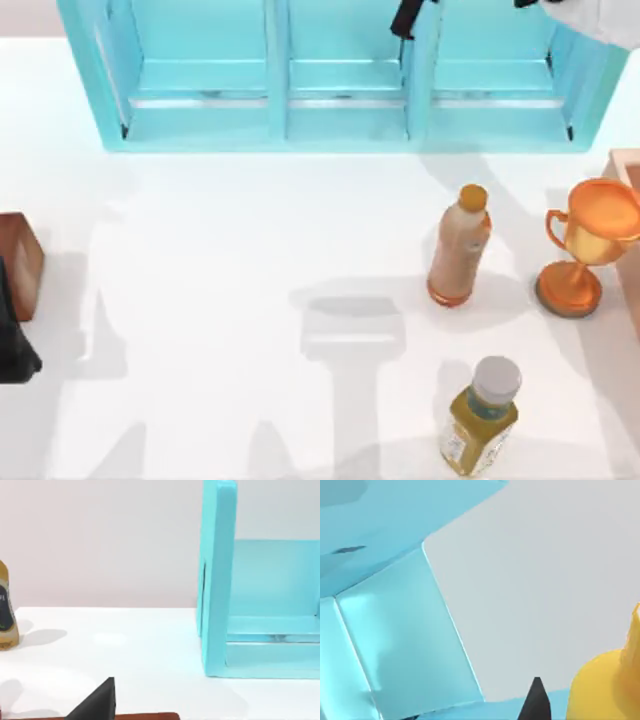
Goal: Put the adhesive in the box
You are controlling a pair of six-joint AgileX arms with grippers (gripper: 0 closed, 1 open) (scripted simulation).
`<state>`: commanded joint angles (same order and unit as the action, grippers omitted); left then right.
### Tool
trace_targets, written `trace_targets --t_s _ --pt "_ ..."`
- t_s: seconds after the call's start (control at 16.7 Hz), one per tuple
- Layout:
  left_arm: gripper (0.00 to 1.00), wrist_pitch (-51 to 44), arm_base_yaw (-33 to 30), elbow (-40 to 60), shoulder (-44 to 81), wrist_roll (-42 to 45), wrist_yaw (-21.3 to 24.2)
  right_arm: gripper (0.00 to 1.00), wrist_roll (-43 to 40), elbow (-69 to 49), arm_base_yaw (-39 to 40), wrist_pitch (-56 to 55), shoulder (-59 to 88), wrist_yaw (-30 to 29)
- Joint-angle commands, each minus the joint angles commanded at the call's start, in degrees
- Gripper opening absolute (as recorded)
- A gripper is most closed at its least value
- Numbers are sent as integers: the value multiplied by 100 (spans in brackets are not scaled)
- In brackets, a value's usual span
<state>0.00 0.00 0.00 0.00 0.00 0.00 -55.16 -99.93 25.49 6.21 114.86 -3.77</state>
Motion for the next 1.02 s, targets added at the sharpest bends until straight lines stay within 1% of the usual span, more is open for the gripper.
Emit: trace_targets --t_s 0.36,0.6,0.84,1.02 --pt "100 0 0 0 0 0 0 0 -3631 624 -2415 2856 -488 2992" --pt "100 0 0 0 0 0 0 0 -5798 1273 -4250 4765 -328 4781" --pt "100 0 0 0 0 0 0 0 -7576 2028 -5966 6515 83 6278" --pt "100 0 0 0 0 0 0 0 -8586 2570 -7023 7601 447 7146"
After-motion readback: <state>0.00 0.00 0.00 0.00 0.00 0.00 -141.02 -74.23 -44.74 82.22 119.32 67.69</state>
